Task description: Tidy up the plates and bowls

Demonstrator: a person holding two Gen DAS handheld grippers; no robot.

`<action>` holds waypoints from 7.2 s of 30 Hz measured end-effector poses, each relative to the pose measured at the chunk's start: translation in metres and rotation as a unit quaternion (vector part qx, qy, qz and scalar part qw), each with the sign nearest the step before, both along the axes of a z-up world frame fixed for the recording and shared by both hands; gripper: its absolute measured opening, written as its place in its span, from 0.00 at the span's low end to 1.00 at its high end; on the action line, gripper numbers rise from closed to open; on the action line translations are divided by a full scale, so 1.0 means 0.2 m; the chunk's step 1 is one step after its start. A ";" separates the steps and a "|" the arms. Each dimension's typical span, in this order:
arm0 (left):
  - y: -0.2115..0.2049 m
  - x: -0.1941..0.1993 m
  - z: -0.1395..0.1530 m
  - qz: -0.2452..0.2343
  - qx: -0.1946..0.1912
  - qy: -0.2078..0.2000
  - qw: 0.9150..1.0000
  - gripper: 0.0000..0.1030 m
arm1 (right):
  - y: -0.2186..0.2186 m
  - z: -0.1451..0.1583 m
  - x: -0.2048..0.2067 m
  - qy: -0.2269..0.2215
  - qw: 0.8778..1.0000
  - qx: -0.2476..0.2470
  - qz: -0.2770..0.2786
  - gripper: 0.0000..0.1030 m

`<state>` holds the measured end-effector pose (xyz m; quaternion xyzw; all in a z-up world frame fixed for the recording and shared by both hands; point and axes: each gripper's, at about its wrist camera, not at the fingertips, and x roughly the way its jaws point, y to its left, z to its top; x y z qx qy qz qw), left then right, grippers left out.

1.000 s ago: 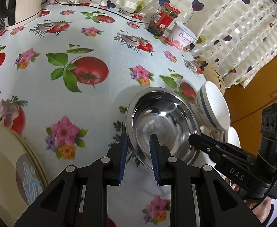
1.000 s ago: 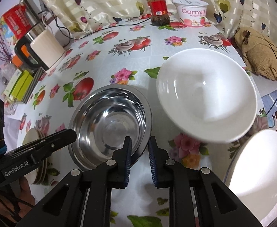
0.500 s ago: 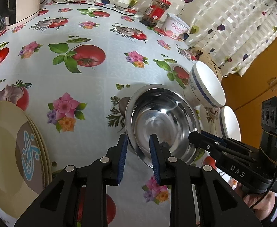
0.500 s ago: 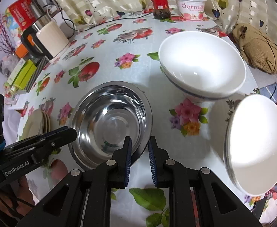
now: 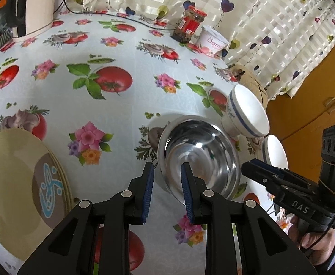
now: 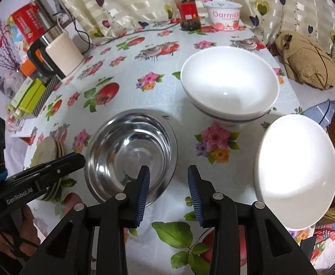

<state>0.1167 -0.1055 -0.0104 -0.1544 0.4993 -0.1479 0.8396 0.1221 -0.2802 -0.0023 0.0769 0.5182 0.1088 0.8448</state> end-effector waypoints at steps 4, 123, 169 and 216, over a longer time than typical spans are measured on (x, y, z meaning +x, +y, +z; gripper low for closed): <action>-0.01 0.00 0.06 -0.002 0.000 -0.016 1.000 0.24 | -0.01 0.08 -0.02 -0.020 1.000 0.004 0.001 0.33; -0.68 0.53 0.02 -0.109 0.014 -0.011 0.994 0.21 | -0.53 0.05 0.39 -0.020 0.997 -0.004 -0.073 0.14; -0.22 0.16 0.25 -0.043 0.019 -0.042 0.998 0.21 | -0.07 0.30 0.15 -0.060 0.998 -0.007 -0.008 0.14; -0.12 0.09 0.02 -0.030 0.030 0.018 0.999 0.21 | 0.08 0.03 0.13 0.013 1.000 -0.001 0.028 0.16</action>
